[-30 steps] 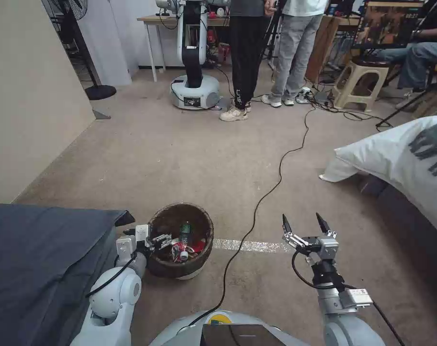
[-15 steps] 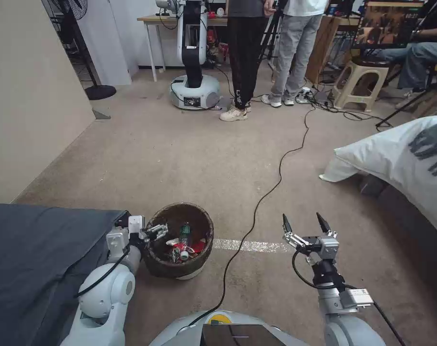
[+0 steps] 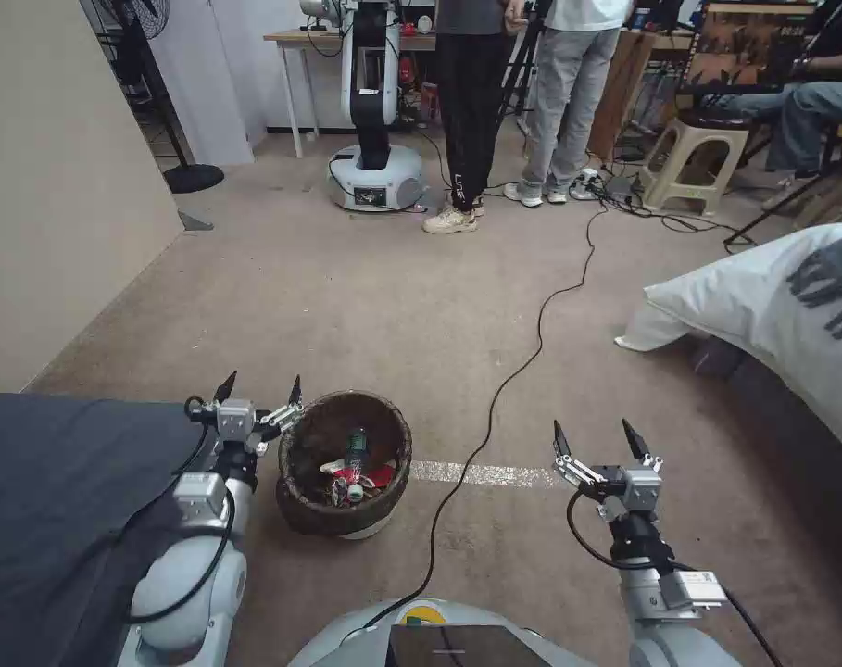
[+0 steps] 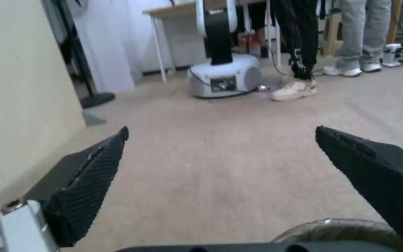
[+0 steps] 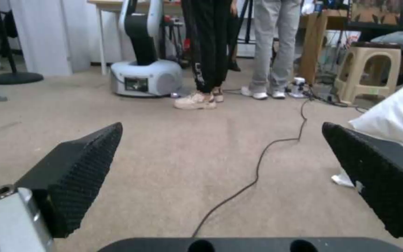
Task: Pick up the trash bin, then pick up the garbage from the floor and place it into the trash bin.
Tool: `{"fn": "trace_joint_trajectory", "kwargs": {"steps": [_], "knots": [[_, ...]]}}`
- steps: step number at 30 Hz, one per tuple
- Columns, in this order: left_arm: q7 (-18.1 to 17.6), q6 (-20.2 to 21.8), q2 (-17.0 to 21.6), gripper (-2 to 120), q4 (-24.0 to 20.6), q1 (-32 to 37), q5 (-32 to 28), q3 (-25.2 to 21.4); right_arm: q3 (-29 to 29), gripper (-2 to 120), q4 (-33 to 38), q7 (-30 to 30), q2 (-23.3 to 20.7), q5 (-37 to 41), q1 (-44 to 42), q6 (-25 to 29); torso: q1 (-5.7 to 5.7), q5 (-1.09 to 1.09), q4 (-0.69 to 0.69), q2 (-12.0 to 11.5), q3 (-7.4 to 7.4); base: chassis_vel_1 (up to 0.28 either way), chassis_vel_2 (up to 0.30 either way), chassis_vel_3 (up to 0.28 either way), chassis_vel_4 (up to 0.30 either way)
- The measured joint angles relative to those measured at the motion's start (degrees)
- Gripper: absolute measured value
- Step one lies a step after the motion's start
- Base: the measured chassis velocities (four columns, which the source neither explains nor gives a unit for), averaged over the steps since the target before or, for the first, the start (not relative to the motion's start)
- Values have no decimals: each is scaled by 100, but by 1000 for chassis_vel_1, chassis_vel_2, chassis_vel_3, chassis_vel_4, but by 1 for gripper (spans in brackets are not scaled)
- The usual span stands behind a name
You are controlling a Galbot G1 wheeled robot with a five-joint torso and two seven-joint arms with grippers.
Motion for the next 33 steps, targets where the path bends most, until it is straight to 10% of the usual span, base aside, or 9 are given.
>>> {"fn": "trace_joint_trajectory", "kwargs": {"steps": [14,33], "knots": [[-616,-1617,-35,100,443,975,505,242,-12,100,-62,235,-30,-4,-209,217,0,0,1,0,0,0,0,0,0],[-691,-1738,-37,100,469,1127,533,261,-72,100,-96,429,-70,-147,-224,285,0,0,1,0,0,0,0,0,0]]}}
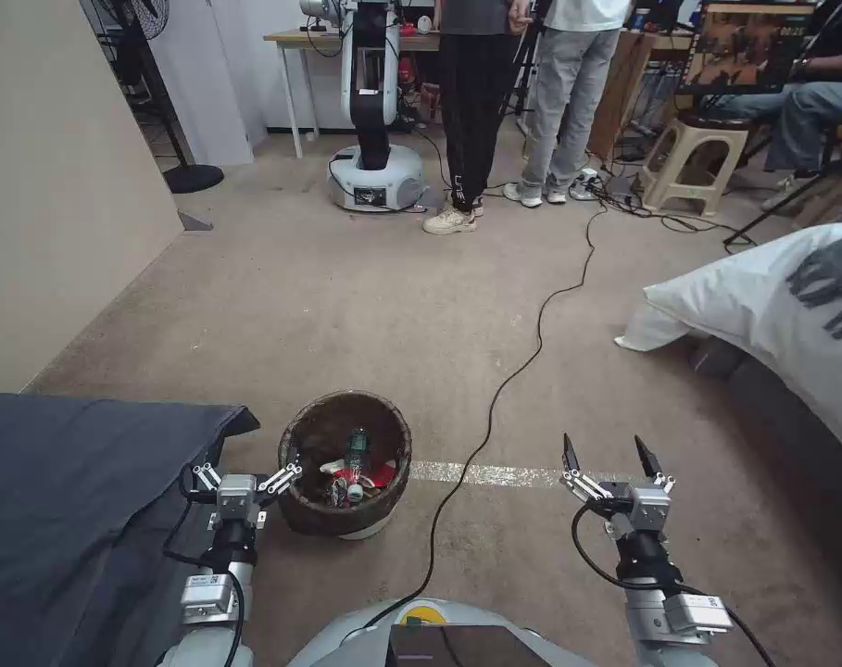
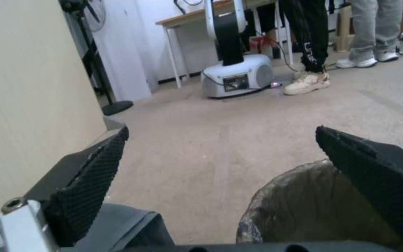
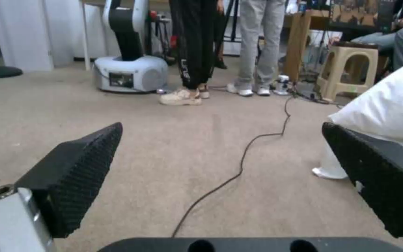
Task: Pick up the trash bin, then pick up the garbage from the floor and place it into the trash bin.
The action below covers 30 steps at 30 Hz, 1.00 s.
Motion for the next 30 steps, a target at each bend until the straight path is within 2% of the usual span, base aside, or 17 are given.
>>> {"fn": "trace_joint_trajectory", "kwargs": {"steps": [30], "knots": [[10,37,1,100,-10,-11,-15,-3,2,100,0,-6,0,2,4,-4,0,0,0,0,0,0,0,0,0]]}}
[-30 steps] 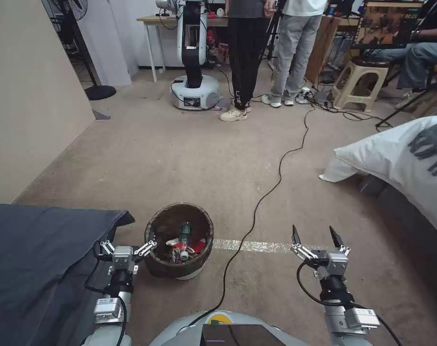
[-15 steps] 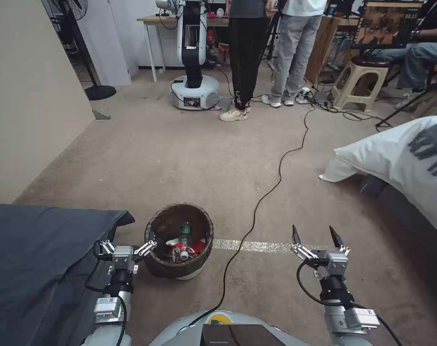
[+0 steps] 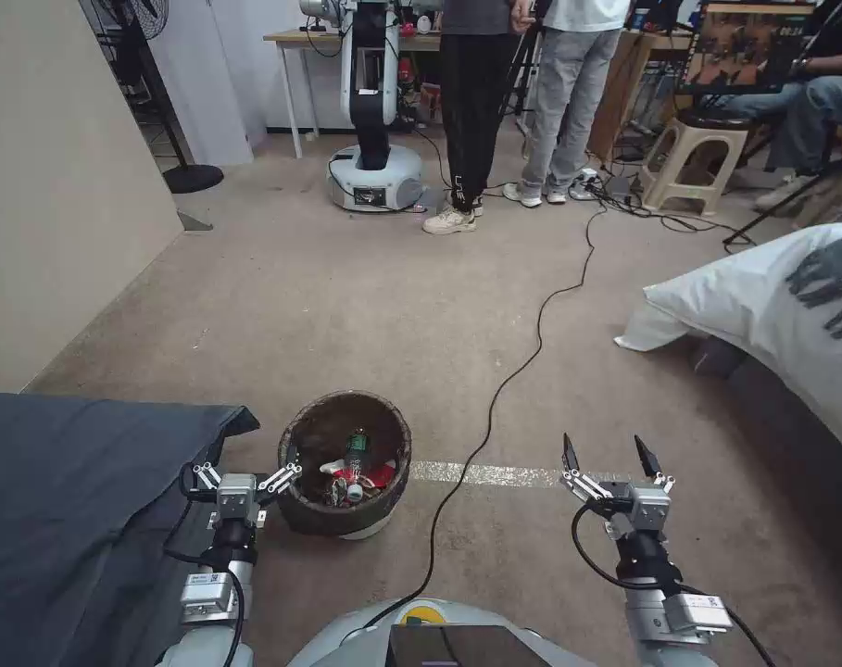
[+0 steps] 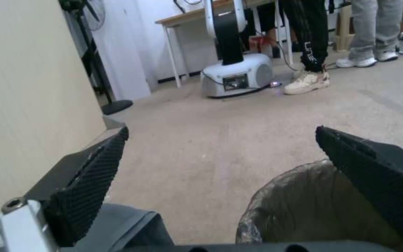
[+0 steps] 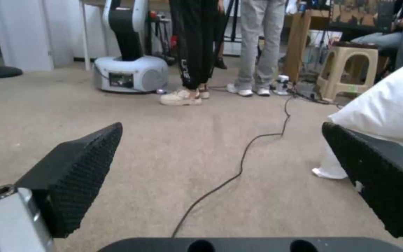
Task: Pick up the trash bin, then pick up the garbage from the floor and place it into the trash bin.
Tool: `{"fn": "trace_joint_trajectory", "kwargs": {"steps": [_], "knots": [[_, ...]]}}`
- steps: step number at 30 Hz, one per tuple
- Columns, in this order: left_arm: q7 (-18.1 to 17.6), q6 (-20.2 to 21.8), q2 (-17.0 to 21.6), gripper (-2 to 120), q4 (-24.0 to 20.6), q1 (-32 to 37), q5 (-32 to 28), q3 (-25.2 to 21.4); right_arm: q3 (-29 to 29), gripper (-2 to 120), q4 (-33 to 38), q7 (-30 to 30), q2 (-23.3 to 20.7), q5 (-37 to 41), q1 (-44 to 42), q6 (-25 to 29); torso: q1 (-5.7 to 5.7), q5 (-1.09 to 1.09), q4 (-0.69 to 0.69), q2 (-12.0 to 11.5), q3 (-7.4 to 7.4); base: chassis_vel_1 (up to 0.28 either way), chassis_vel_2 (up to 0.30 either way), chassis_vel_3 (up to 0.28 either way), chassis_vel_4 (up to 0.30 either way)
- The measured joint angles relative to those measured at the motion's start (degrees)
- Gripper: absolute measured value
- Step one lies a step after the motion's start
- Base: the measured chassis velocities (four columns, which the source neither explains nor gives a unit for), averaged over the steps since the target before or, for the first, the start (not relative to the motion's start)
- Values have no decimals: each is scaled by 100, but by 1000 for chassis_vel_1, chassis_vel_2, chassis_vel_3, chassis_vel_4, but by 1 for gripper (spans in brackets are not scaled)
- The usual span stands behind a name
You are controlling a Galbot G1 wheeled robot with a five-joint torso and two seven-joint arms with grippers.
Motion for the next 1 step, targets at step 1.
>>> {"fn": "trace_joint_trajectory", "kwargs": {"steps": [1], "knots": [[0,1,0,100,0,0,0,0,0,100,0,0,0,1,0,0,0,0,0,0,0,0,0,0,0]]}}
